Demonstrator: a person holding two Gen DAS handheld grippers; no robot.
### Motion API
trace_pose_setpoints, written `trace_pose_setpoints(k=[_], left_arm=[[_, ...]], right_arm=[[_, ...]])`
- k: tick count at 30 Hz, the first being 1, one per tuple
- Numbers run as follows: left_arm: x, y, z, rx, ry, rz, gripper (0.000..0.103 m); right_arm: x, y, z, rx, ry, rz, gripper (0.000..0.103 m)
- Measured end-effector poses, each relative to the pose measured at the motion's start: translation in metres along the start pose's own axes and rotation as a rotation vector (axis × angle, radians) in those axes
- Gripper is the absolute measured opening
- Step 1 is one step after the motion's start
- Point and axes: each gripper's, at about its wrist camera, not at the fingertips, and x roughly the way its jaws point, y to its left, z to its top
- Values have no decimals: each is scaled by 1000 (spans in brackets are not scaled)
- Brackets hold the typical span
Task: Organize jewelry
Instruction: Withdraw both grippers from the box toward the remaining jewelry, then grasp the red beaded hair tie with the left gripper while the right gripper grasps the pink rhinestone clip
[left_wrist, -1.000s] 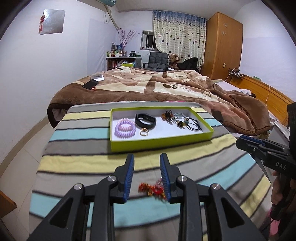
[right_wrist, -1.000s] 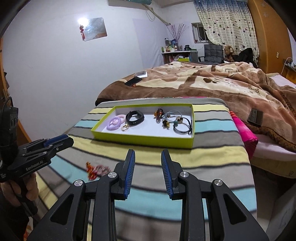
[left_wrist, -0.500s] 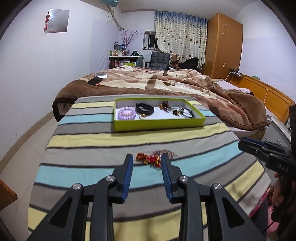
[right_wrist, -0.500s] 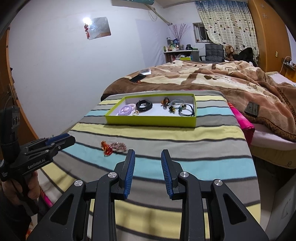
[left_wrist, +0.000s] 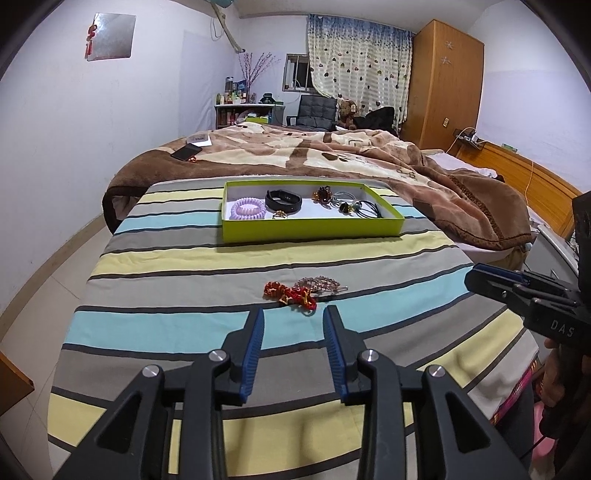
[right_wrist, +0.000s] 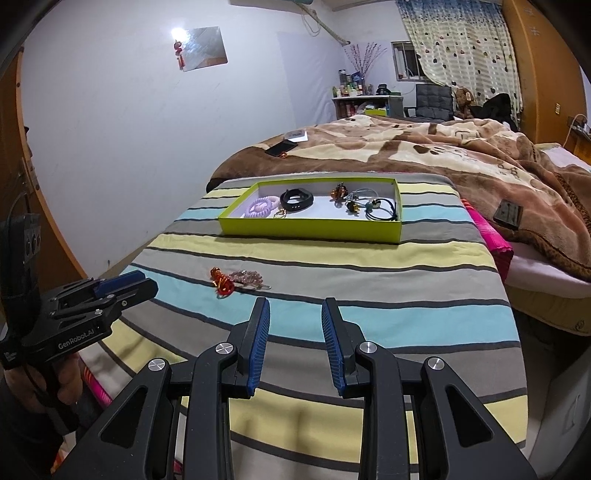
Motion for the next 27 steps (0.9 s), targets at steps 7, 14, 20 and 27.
trace_pose_setpoints(k=[7, 14, 20, 27], left_arm=[[14, -3, 2, -9, 30, -3, 39], [40, -4, 4, -40, 95, -6, 39], [68, -5, 4, -78, 164, -2, 40], [93, -7, 11, -105, 207, 26, 40]], right_arm=[[10, 1, 2, -14, 16, 3, 30], [21, -1, 4, -16, 30, 6, 30], [33, -4, 6, -16, 46, 10, 30], [45, -7, 8, -9, 65, 13, 30]])
